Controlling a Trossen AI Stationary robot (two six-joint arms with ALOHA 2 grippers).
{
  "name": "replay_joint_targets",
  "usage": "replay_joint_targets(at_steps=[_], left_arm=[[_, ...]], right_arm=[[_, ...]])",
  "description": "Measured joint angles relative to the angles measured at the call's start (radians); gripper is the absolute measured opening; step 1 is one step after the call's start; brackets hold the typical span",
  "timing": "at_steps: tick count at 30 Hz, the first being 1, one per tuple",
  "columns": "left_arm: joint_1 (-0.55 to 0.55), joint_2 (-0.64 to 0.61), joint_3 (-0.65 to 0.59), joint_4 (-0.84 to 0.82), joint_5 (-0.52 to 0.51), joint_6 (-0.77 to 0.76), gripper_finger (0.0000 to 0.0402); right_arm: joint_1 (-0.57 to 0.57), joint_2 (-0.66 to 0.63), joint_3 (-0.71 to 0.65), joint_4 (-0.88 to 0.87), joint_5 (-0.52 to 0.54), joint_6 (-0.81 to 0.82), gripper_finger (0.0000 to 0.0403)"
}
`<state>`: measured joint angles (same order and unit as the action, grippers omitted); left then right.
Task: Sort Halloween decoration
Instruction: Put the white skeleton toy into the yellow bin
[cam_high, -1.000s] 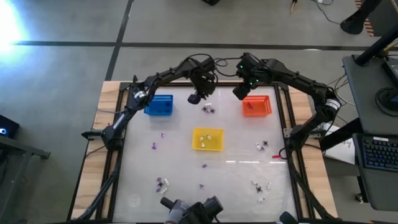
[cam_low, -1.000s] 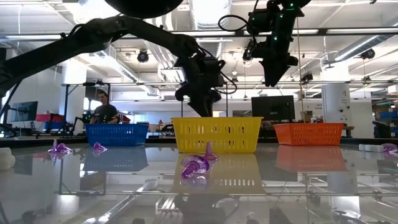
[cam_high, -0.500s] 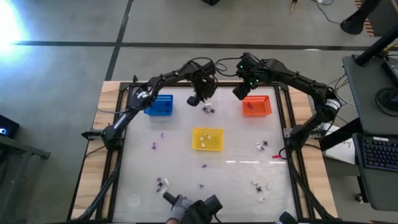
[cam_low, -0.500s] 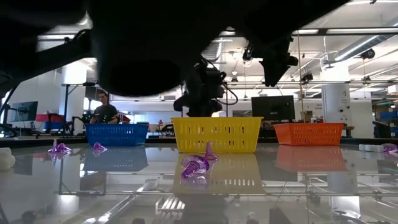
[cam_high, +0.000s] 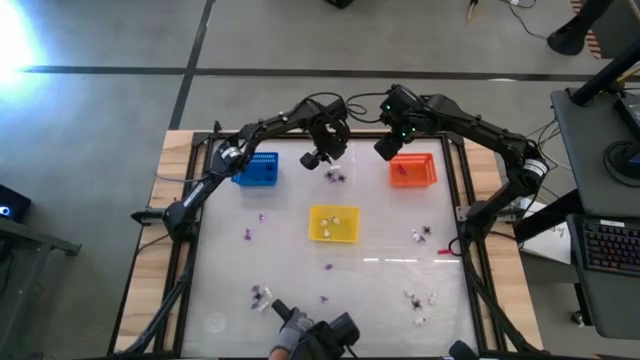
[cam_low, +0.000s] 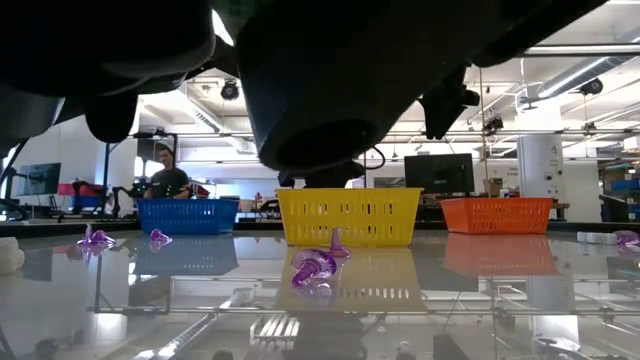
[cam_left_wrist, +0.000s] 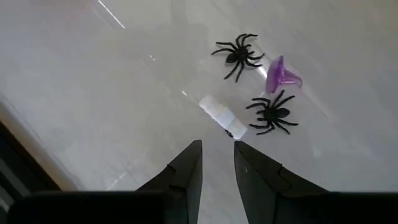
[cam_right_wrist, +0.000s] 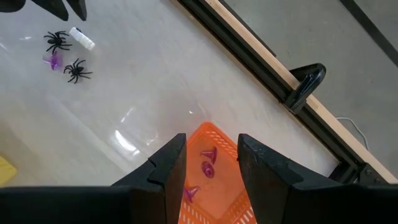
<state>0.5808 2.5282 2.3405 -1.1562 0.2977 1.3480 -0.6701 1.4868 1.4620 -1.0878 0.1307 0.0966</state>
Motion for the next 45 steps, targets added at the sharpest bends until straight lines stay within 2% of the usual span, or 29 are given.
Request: replay_joint_targets(at_steps=[7, 10, 16, 21, 28, 30, 36, 45], left_arm=[[0.0, 0.0, 0.0, 0.0, 0.001, -0.035, 0.0074], [-0.001, 0.0, 0.004, -0.002, -0.016, -0.13, 0.0074], [0.009, -0.031, 0.014, -0.036, -0.235, -0.357, 0.0066], [0.03, -0.057, 0.015, -0.088, -0.317, -0.51, 0.0052], [0.057, -0.103, 0.014, -0.139, -0.316, -0.592, 0.0043], [0.065, -0.126, 0.014, -0.154, -0.315, -0.605, 0.0043], [0.105, -0.184, 0.014, -0.179, -0.314, -0.653, 0.0043], [0.174, -0.21, 0.013, -0.289, -0.314, -0.707, 0.0043]], right_arm=[[0.0, 0.0, 0.0, 0.0, 0.0, 0.0, 0.0137], [0.0, 0.0, 0.0, 0.001, 0.0, 0.0, 0.0137], [0.0, 0.0, 0.0, 0.033, -0.006, 0.0, 0.0137], [0.0, 0.006, 0.0, 0.036, -0.049, -0.039, 0.0137], [0.002, 0.067, 0.0, 0.103, -0.299, -0.159, 0.0137], [0.002, 0.097, 0.0, 0.118, -0.34, -0.197, 0.0137], [0.007, 0.188, 0.0, 0.151, -0.346, -0.305, 0.0137], [0.024, 0.253, 0.0, 0.318, -0.375, -0.455, 0.0137]])
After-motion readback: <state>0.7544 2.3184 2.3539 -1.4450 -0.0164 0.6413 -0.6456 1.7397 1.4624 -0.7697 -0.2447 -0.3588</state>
